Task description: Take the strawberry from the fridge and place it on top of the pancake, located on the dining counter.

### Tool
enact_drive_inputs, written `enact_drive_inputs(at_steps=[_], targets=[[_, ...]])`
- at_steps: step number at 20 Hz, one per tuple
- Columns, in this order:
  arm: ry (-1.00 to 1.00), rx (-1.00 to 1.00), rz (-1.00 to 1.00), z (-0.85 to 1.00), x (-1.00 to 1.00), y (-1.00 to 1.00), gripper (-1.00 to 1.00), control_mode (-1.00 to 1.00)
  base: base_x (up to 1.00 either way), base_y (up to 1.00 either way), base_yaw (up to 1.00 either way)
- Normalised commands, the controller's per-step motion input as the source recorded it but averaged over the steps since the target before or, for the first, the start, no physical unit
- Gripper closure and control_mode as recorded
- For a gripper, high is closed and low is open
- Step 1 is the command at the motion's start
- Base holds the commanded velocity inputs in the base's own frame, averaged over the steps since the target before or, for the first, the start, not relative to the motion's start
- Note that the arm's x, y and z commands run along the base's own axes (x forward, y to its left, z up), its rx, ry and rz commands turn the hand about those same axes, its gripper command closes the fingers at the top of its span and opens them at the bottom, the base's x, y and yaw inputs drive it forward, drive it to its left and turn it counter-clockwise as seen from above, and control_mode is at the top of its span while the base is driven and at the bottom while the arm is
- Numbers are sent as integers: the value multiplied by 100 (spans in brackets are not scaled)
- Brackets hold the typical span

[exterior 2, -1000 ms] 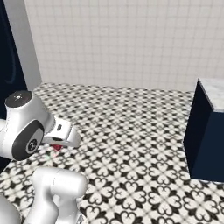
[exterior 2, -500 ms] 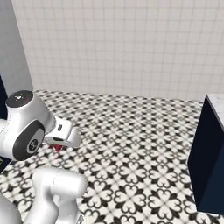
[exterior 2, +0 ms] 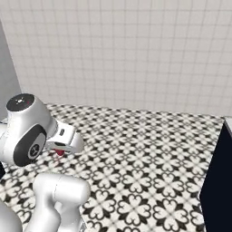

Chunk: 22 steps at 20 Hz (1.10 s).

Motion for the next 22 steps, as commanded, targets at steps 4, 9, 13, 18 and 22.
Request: enact_drive_inputs(at_steps=[4, 9, 13, 18, 22], targets=[[0, 0, 0, 0, 0, 0, 100, 100, 100, 6, -11], [0, 0, 0, 0, 0, 0, 100, 100, 100, 16, -16], [0, 0, 0, 0, 0, 0, 100, 100, 100, 20, -19], [0, 0, 0, 0, 0, 0, 100, 100, 100, 25, -37], [0, 0, 0, 0, 0, 0, 100, 100, 88, 33, -48]])
